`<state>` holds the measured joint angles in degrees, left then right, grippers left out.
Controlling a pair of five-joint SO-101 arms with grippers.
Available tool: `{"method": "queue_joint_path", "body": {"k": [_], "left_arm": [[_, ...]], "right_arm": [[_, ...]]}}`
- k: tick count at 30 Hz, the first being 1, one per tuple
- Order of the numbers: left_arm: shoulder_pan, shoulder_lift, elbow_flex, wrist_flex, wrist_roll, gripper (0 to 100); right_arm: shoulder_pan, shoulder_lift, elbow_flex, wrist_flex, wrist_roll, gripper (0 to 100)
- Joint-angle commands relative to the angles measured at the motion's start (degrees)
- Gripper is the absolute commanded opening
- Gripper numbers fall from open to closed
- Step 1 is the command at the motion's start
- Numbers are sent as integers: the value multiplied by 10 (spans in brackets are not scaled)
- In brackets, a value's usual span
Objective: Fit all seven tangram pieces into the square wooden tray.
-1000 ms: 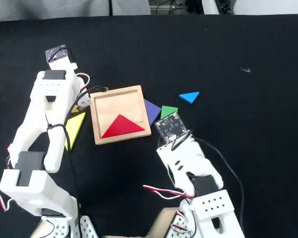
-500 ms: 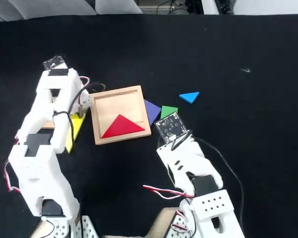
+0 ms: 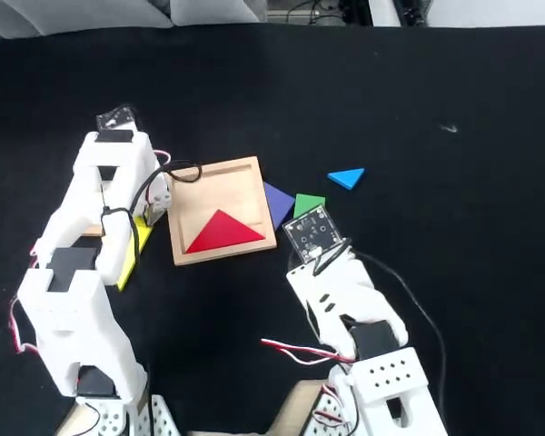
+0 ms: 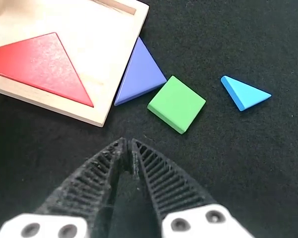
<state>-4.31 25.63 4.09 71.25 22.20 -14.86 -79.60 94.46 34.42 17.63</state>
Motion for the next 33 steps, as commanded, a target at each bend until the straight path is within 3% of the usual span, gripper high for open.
{"method": "queue_joint_path", "body": {"k": [1, 13, 27, 33], "left_arm": [[16, 5, 19, 33, -58, 30], [20, -1, 81, 43, -169, 30], [13, -185, 240, 42, -315, 30], [-32, -250, 218, 40, -300, 30]], "right_arm": [[6, -12, -2, -3, 1, 12], [6, -12, -2, -3, 1, 12], [6, -12, -2, -3, 1, 12], [6, -12, -2, -3, 1, 12]]}}
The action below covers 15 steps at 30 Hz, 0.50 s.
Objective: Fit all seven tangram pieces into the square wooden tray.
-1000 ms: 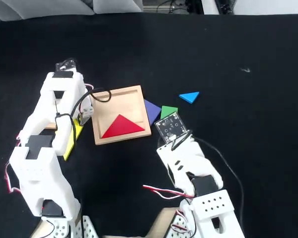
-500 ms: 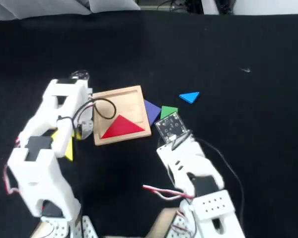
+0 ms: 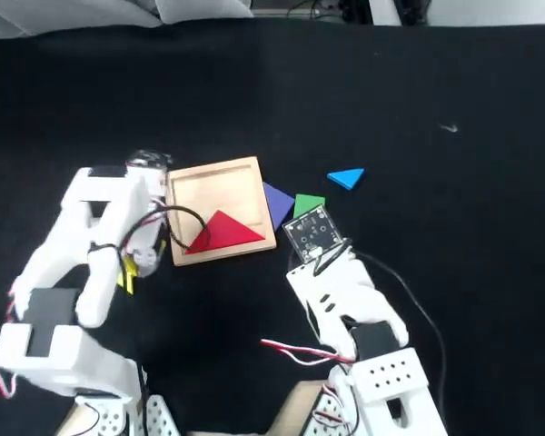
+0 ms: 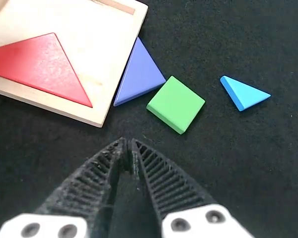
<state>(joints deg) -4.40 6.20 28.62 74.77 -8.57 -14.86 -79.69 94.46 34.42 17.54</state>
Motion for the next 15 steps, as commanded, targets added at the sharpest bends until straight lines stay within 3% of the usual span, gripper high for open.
{"method": "queue_joint_path", "body": {"k": [1, 11, 15], "left_arm": [[-36, -62, -39, 6, 13, 30], [0, -40, -99, -33, 134, 30], [-38, -47, -89, -12, 133, 30]], "right_arm": [[6, -11, -2, -3, 2, 12], [6, -11, -2, -3, 2, 12], [6, -11, -2, -3, 2, 12]]}}
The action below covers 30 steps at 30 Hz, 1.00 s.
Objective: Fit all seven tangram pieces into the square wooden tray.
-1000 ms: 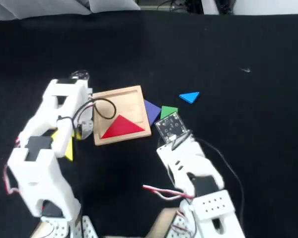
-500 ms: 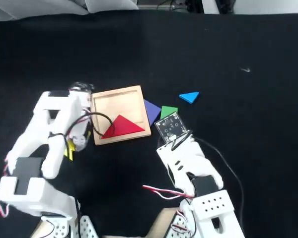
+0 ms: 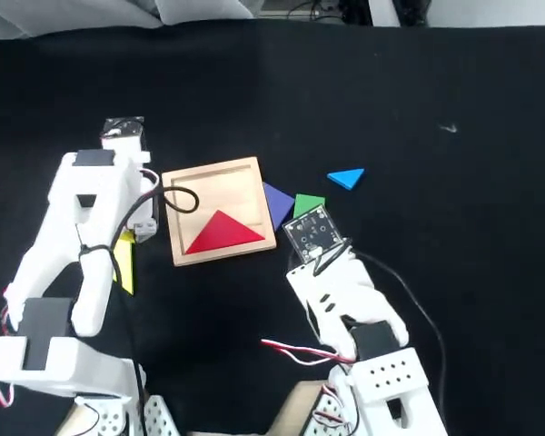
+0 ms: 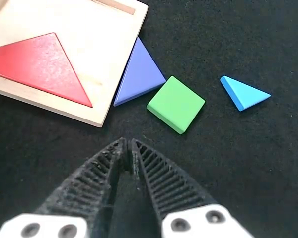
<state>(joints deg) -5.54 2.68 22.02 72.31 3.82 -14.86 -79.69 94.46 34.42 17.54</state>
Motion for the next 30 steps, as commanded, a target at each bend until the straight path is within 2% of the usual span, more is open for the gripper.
{"method": "queue_joint_path", "body": {"k": [1, 4, 7, 9, 13, 18, 26, 30], "left_arm": [[-44, -19, -19, 23, 4, 33], [-90, -50, 16, 26, -35, 58], [-112, -117, 80, 13, -41, 185], [-120, -184, 135, -25, -47, 217], [-142, -272, 239, -120, -54, 217], [-168, -229, 247, -137, -54, 218], [-223, -94, 166, -140, -59, 248], [-211, -71, 138, -143, -60, 252]], "right_arm": [[6, -11, -2, -3, 2, 12], [6, -11, -2, -3, 2, 12], [4, -11, -2, -3, 2, 12], [4, -11, -2, -3, 2, 12], [4, -11, -2, -3, 2, 12], [4, -11, -2, -3, 2, 12], [4, -11, -2, -3, 2, 12], [4, -11, -2, -3, 7, 12]]}}
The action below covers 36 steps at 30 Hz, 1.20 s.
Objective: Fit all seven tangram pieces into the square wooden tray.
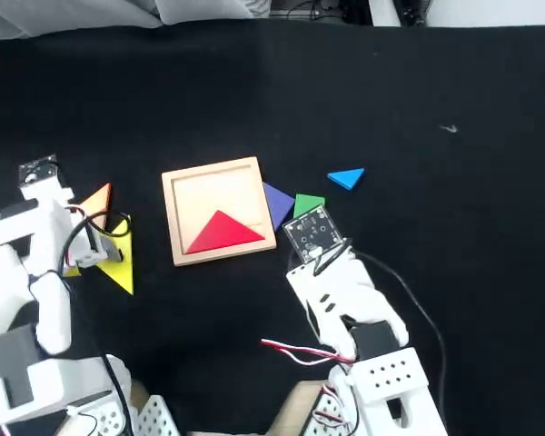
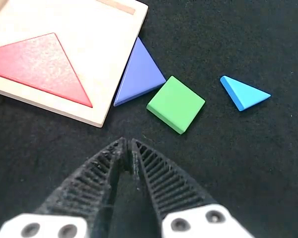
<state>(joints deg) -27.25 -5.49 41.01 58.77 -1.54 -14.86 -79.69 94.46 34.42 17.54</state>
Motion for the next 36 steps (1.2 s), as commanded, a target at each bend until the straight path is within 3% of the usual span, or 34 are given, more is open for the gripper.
{"method": "queue_joint_path", "body": {"k": [1, 7, 15, 28, 36], "left_arm": [[14, 13, -60, -7, -6, 252], [52, 58, -76, -6, -29, 253], [49, 153, -152, 44, -29, 249], [136, 146, -125, 47, -31, 248], [113, 143, -137, 53, -40, 272]], "right_arm": [[4, -11, -2, -3, 17, 12], [3, -11, -1, -3, 40, 12], [3, -11, -1, -1, 41, 12], [4, -11, -1, 0, 41, 12], [4, -11, -1, 2, 41, 12]]}}
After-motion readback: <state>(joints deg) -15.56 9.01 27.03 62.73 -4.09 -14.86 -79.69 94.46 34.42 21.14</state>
